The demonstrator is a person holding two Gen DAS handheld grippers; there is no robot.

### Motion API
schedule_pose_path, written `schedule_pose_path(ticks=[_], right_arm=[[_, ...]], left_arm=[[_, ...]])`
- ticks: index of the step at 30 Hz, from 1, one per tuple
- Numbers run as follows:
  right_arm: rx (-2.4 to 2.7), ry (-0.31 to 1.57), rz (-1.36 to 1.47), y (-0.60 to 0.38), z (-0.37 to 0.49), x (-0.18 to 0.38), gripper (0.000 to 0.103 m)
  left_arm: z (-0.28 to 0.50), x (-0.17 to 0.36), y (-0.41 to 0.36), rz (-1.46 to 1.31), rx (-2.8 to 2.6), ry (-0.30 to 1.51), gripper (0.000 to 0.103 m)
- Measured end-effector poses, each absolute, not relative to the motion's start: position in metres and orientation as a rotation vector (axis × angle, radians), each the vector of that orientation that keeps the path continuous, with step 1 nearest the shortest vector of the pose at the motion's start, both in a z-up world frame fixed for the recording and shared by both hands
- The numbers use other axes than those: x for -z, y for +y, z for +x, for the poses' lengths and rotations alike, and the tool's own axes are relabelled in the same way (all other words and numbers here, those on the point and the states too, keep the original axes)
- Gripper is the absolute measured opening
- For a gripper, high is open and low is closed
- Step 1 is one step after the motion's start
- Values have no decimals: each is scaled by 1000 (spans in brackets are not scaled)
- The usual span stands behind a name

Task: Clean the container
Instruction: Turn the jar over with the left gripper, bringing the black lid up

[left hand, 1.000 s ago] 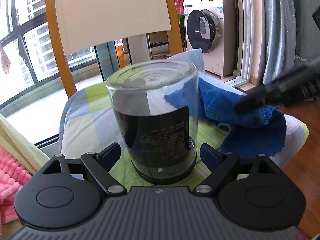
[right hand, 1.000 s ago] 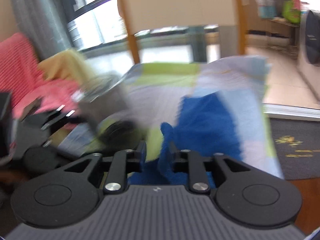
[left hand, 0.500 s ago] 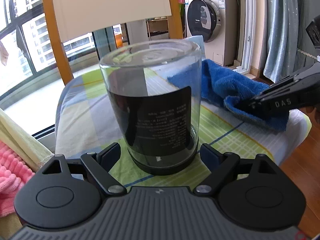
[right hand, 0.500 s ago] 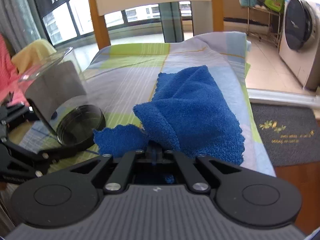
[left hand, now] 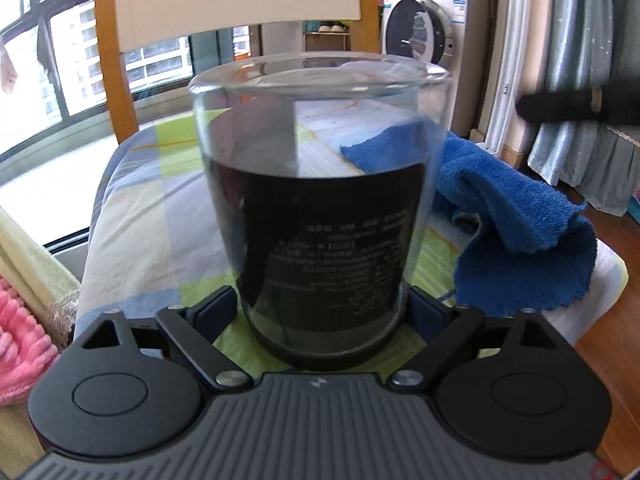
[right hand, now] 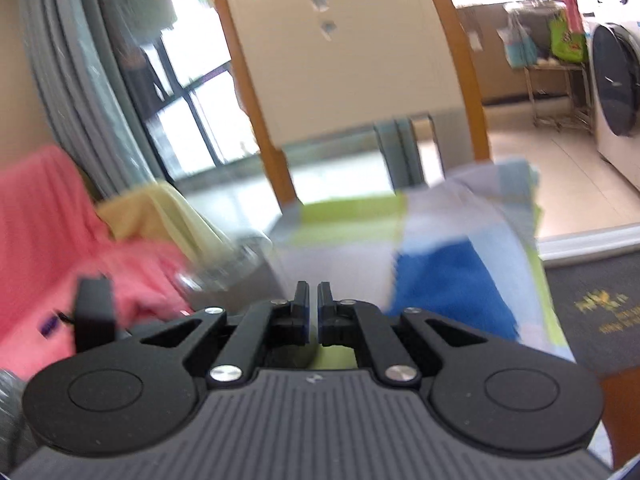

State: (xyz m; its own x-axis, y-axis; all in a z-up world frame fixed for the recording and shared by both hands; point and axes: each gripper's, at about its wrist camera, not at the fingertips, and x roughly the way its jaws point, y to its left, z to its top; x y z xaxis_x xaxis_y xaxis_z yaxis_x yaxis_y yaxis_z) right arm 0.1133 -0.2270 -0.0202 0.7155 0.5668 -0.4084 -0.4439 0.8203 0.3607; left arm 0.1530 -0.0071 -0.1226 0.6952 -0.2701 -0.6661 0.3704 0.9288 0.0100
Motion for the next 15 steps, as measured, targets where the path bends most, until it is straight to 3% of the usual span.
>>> schedule_pose_path(ticks=[15], right_arm=[[-754,418,259,-191,102,20,2]], left_arm=[[138,107,-2,162,357,737,87]])
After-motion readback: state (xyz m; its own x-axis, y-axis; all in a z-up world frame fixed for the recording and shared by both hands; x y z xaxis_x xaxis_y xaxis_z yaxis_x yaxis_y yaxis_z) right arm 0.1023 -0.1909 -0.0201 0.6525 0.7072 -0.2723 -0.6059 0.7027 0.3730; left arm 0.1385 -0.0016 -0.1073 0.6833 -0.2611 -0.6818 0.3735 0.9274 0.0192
